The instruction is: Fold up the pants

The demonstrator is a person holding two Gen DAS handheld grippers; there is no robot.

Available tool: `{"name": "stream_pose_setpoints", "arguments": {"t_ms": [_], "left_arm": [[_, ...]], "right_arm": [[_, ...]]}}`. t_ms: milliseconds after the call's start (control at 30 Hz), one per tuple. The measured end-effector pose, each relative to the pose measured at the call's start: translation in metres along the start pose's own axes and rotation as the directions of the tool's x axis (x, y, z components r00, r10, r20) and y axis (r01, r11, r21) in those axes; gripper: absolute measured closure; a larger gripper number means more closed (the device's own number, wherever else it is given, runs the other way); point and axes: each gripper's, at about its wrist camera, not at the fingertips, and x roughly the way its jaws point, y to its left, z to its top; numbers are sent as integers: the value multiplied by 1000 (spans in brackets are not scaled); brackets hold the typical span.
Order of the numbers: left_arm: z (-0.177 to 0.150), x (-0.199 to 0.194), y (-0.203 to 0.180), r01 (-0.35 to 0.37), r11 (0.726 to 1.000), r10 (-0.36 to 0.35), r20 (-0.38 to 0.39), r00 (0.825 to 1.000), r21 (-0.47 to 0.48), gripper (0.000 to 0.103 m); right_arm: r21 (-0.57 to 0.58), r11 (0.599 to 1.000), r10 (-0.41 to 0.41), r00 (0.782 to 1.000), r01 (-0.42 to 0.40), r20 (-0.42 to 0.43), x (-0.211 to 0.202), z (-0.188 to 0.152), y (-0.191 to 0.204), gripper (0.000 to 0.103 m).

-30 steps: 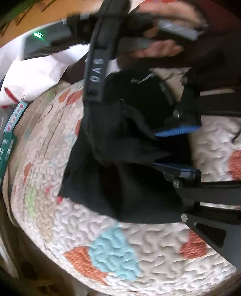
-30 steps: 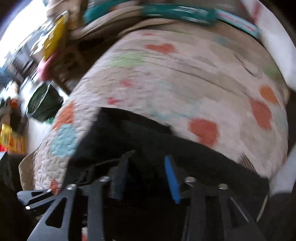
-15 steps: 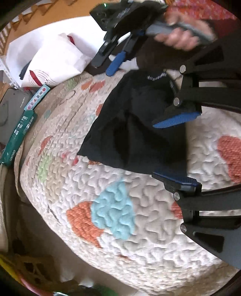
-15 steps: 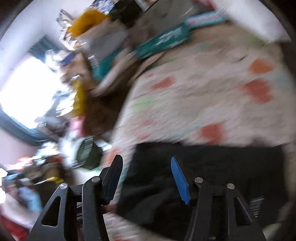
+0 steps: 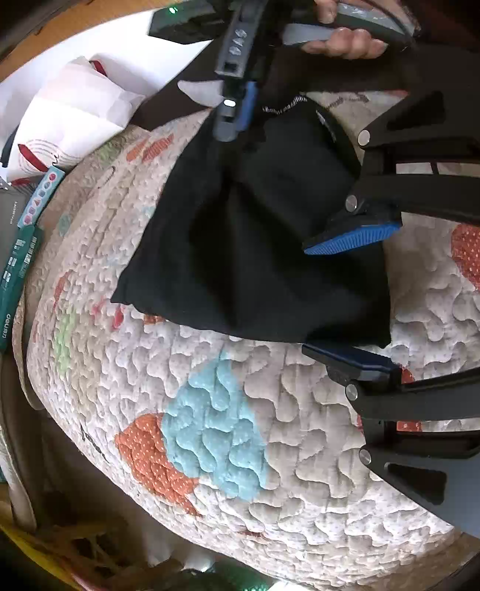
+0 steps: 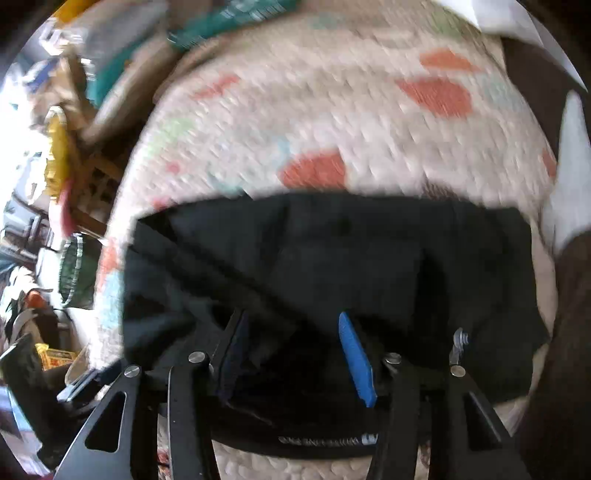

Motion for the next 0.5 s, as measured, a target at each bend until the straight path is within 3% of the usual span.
{"name": "stream_pose_setpoints", "arguments": {"t_ms": [133, 233, 333, 400, 467, 500], "left_arm": [[4, 2, 7, 35, 999, -35, 4, 999, -8, 55], [8, 7, 3, 51, 999, -51, 14, 999, -6, 53], [7, 10, -3, 39, 998, -40, 27, 999, 49, 54], [3, 10, -6, 25, 994, -29, 33, 999, 105, 75], [-2, 8, -5, 38, 992, -43, 40, 998, 116, 81], [-3, 8, -3, 48, 993, -53, 44, 998, 108, 83]], "right_arm": [[-215, 976, 58, 996, -42, 67, -12, 11, 56, 47], [-348, 936, 66, 997, -52, 30, 7, 23, 102, 47], [-384, 922, 54, 998, -56, -15, 36, 38, 136, 47], [-405, 913, 25, 998, -44, -50, 57, 48, 150, 47], [-435, 900, -8, 995, -34, -95, 75, 53, 157, 49], [-457, 889, -29, 991, -35, -131, 86, 52, 164, 64]]}}
